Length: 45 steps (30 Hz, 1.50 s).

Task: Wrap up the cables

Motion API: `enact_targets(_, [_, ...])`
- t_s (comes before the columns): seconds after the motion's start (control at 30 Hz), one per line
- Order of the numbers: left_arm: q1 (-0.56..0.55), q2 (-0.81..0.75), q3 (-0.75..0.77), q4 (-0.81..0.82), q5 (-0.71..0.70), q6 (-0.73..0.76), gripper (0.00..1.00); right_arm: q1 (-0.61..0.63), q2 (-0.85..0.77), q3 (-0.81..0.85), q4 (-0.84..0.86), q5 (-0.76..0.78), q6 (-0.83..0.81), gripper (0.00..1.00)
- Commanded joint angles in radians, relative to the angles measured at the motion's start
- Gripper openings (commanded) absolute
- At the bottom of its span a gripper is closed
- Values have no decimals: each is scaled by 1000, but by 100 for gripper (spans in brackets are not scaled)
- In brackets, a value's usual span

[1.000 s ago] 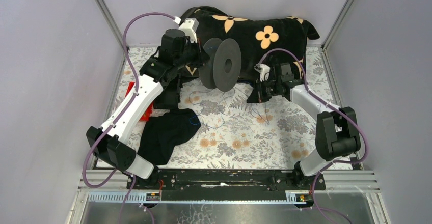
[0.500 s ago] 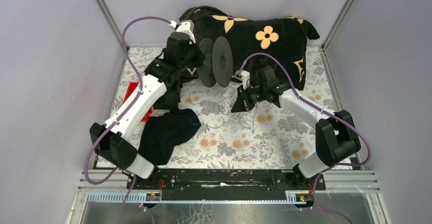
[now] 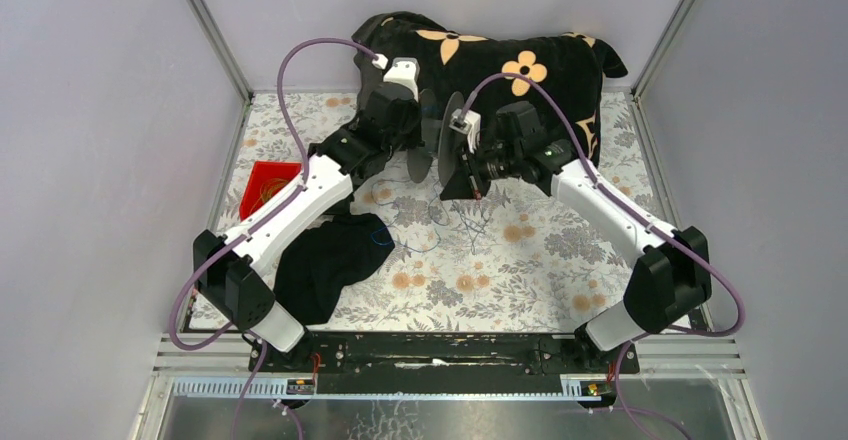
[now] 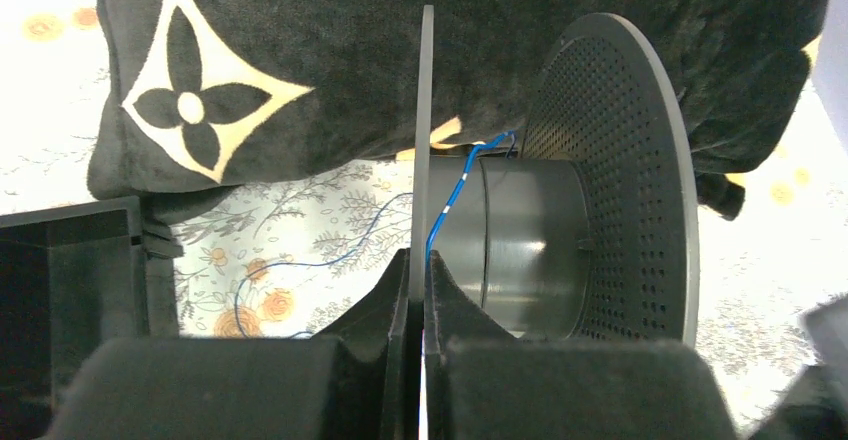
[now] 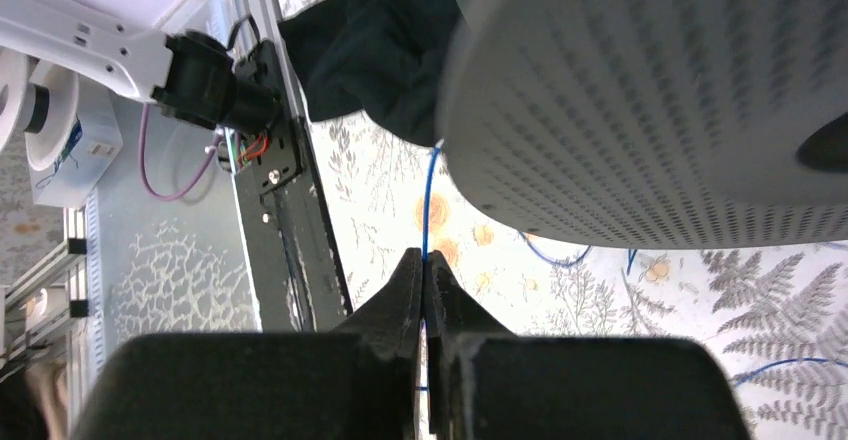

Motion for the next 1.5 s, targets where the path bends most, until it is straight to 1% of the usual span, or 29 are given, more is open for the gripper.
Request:
enact_targets(0.0, [-32,-12,-16,164,-108,80,0,5,-70,109,-58,38,-22,0])
enact_targets(0.17, [-62,-19,-47,195,-137,146,0,5,-94,177,-103,129,-40,0])
enact_targets(0.43, [-105,-48,-104,237,-144,254,0,-1,-86,290,-173,334,-57,0])
enact_targets(0.63, [-123,-84,-155,255,-133,327,0,-20,-61,350,-211,405,-71,0])
enact_targets(0.8, [-125,-115,-183,254,-91,356,0,-37,-33,389,-241,444,-88,0])
enact_targets(1.07, [-124,-156,-211,258,-63,397,0,-78,-9,429,-255,451,-91,2])
enact_targets(1.47, [-120,-202,-216,254,-32,395,0,-155,24,417,-257,439,-110,8])
